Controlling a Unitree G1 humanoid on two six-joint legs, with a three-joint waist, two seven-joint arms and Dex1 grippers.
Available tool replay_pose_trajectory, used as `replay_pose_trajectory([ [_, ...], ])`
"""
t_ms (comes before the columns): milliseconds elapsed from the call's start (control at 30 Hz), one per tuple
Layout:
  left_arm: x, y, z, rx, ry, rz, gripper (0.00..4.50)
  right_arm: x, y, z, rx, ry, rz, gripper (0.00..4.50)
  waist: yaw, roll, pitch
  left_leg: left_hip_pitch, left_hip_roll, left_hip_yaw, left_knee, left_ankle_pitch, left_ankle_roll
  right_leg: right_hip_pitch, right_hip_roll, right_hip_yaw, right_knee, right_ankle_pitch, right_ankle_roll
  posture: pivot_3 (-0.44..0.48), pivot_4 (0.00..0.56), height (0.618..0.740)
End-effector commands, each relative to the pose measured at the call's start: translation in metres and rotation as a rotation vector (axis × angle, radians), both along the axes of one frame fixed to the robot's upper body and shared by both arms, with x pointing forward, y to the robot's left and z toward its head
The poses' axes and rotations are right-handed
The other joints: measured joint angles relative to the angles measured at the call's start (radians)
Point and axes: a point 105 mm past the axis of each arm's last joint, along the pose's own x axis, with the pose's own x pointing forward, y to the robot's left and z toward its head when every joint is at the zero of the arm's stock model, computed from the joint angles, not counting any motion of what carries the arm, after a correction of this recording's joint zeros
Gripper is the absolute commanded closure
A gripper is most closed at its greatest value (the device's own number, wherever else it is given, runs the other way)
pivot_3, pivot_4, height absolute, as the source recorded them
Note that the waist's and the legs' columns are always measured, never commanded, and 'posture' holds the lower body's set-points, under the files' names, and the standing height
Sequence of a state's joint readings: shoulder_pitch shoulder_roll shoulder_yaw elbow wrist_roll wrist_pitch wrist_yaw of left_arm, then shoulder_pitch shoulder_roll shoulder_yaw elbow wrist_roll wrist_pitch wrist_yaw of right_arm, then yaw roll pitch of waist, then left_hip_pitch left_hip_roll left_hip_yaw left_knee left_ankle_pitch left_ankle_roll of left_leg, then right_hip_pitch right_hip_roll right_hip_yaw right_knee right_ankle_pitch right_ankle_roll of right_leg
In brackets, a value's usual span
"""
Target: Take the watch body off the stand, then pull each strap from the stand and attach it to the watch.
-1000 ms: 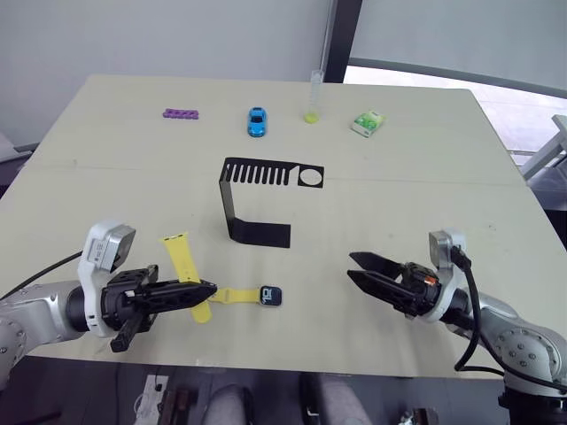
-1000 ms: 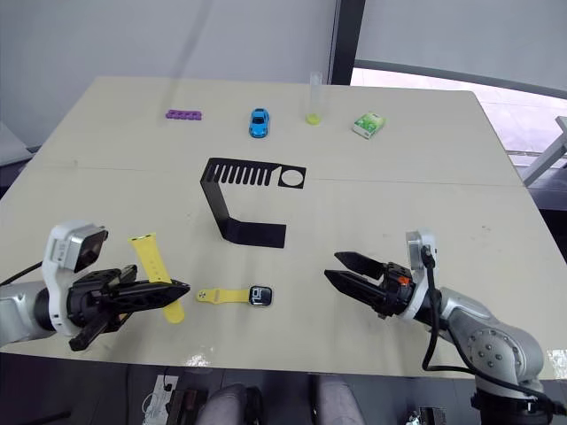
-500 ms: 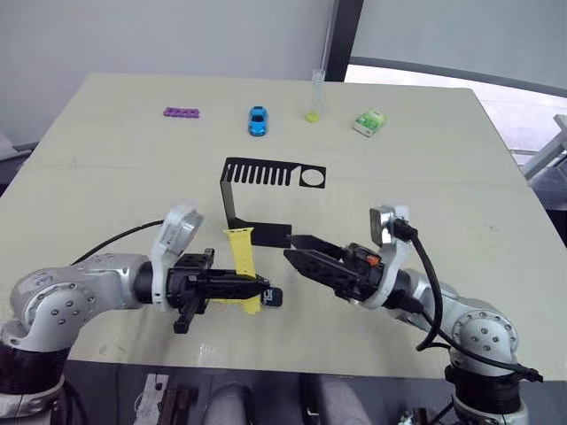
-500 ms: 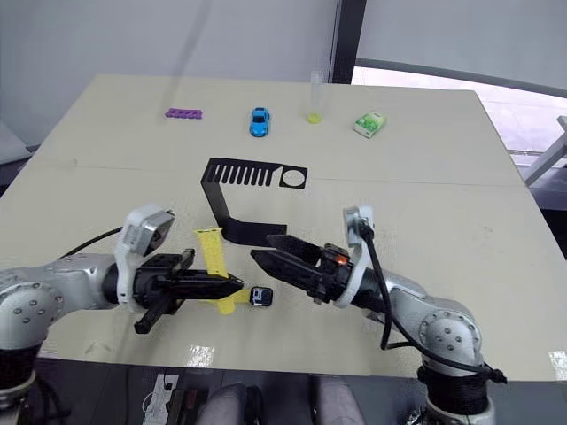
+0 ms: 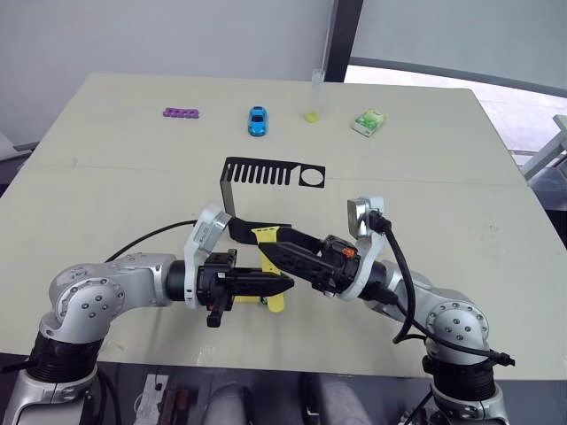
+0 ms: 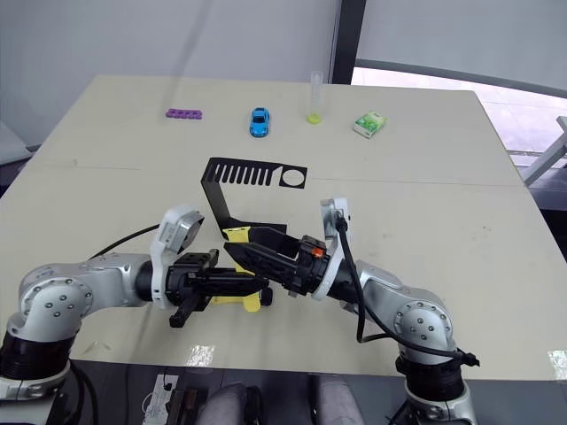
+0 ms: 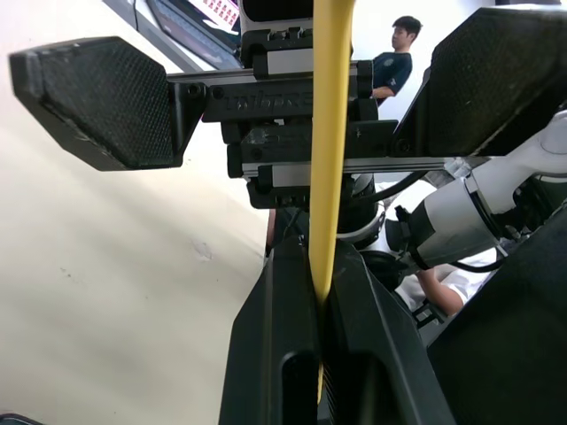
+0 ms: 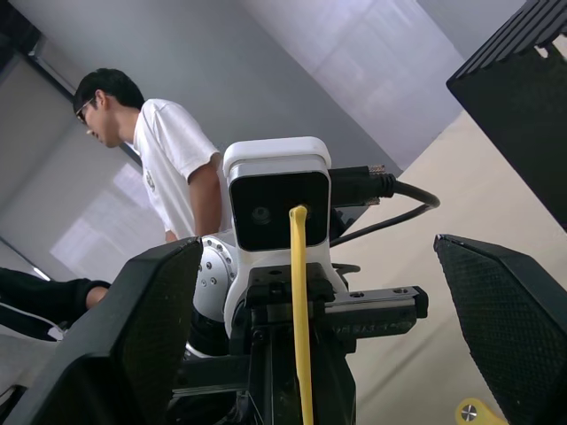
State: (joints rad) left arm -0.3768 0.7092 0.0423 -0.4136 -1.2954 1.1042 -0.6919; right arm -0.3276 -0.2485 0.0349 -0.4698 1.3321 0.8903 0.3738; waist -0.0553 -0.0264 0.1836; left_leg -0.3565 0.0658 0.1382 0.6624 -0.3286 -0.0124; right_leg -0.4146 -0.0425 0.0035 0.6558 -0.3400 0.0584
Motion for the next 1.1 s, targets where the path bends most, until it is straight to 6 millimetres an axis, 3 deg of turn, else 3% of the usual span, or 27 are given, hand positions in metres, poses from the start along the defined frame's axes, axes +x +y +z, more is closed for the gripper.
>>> replay_pose_trajectory([
  [33,-0.001,0.0013,0.0081,-0.031,-0.017,0.002,4.5,-0.0016,-0.0003,0.0056,0.03,-0.021,-0.008,0.04,0.0,0.0,0.0,0.0,0.0,0.0,0.0,0.0,0.0,0.0,0.0,0.0,0.0,0.0,0.0,0.0,0.15,0.74],
  [67,-0.0011,0.0007,0.0079,-0.031,-0.018,0.002,4.5,-0.001,-0.0003,0.0052,0.03,-0.02,-0.01,0.04,0.0,0.0,0.0,0.0,0.0,0.0,0.0,0.0,0.0,0.0,0.0,0.0,0.0,0.0,0.0,0.0,0.15,0.74],
  [167,-0.0008,0.0,0.0089,-0.036,-0.02,0.003,4.5,0.0003,-0.0004,0.0046,0.029,-0.021,-0.015,0.95,0.0,0.0,0.0,0.0,0.0,0.0,0.0,0.0,0.0,0.0,0.0,0.0,0.0,0.0,0.0,0.0,0.15,0.74],
  [300,0.0005,0.0,0.0096,-0.037,-0.03,0.011,4.5,0.0009,0.0008,0.0043,0.028,-0.028,-0.013,2.87,0.0,0.0,0.0,0.0,0.0,0.0,0.0,0.0,0.0,0.0,0.0,0.0,0.0,0.0,0.0,0.0,0.15,0.74],
  [1100,-0.0041,0.0003,0.006,-0.035,-0.009,0.014,4.5,0.0021,0.0042,0.009,0.069,-0.041,-0.009,2.87,0.0,0.0,0.0,0.0,0.0,0.0,0.0,0.0,0.0,0.0,0.0,0.0,0.0,0.0,0.0,0.0,0.15,0.74],
])
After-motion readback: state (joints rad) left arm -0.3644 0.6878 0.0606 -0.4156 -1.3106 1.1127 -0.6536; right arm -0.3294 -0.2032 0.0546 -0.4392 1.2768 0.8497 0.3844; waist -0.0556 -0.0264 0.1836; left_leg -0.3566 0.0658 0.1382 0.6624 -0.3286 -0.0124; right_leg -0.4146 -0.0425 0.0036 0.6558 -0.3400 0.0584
